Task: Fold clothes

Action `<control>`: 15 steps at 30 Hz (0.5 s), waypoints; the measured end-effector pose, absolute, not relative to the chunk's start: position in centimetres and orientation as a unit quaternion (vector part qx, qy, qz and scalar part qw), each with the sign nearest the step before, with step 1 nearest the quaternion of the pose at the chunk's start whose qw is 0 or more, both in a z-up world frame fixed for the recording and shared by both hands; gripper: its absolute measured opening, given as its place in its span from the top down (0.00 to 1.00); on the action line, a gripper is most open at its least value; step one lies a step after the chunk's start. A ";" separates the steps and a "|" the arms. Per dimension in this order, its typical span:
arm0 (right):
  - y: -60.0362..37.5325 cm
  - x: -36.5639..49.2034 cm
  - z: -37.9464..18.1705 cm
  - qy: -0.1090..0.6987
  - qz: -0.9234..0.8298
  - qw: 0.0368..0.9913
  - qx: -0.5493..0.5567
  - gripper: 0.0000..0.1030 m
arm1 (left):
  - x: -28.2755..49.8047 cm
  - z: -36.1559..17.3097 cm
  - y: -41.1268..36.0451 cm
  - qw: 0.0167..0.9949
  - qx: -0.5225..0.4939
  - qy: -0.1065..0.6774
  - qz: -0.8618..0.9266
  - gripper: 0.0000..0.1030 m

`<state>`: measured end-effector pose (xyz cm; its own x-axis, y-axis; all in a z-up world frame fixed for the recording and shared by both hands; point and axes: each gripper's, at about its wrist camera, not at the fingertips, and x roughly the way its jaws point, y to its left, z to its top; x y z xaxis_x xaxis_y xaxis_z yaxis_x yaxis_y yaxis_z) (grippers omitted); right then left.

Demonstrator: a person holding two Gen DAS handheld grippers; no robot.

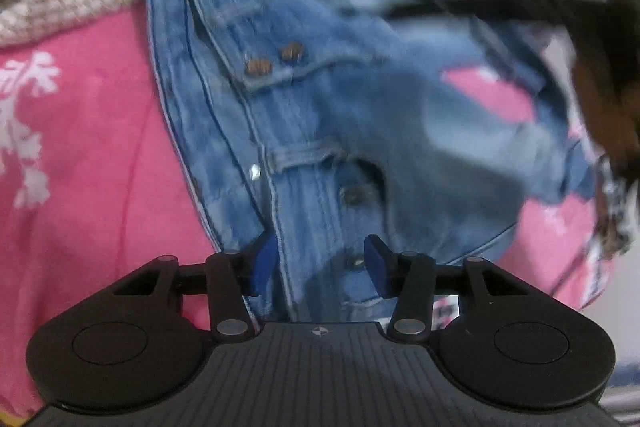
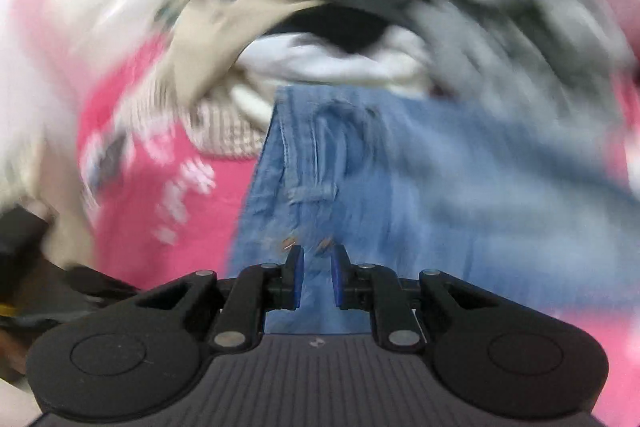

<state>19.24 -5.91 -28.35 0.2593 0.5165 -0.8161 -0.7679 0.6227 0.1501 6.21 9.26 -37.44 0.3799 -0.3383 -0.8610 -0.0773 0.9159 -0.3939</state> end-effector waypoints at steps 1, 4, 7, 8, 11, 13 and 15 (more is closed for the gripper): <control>-4.6 19.6 -29.2 0.431 0.431 0.771 -0.184 0.84 | 6.2 -37.6 9.1 0.812 -0.180 0.549 -0.083 0.54; -1.0 20.6 -31.6 0.377 0.484 0.729 -0.304 0.85 | 5.9 -37.9 9.0 0.816 -0.181 0.542 -0.088 0.54; 1.7 20.7 -33.6 0.338 0.527 0.682 -0.378 0.85 | 5.5 -38.0 9.7 0.815 -0.206 0.533 -0.092 0.54; 2.5 20.6 -34.1 0.324 0.540 0.667 -0.399 0.85 | 5.4 -38.0 9.8 0.814 -0.214 0.531 -0.094 0.54; 3.6 20.4 -35.3 0.299 0.560 0.635 -0.441 0.84 | 5.0 -38.1 10.0 0.809 -0.228 0.531 -0.108 0.54; 3.9 20.6 -35.7 0.302 0.566 0.622 -0.450 0.83 | 4.7 -38.3 9.9 0.803 -0.231 0.535 -0.124 0.54; 3.9 20.5 -35.5 0.300 0.570 0.611 -0.460 0.81 | 4.3 -38.4 9.6 0.801 -0.228 0.538 -0.132 0.55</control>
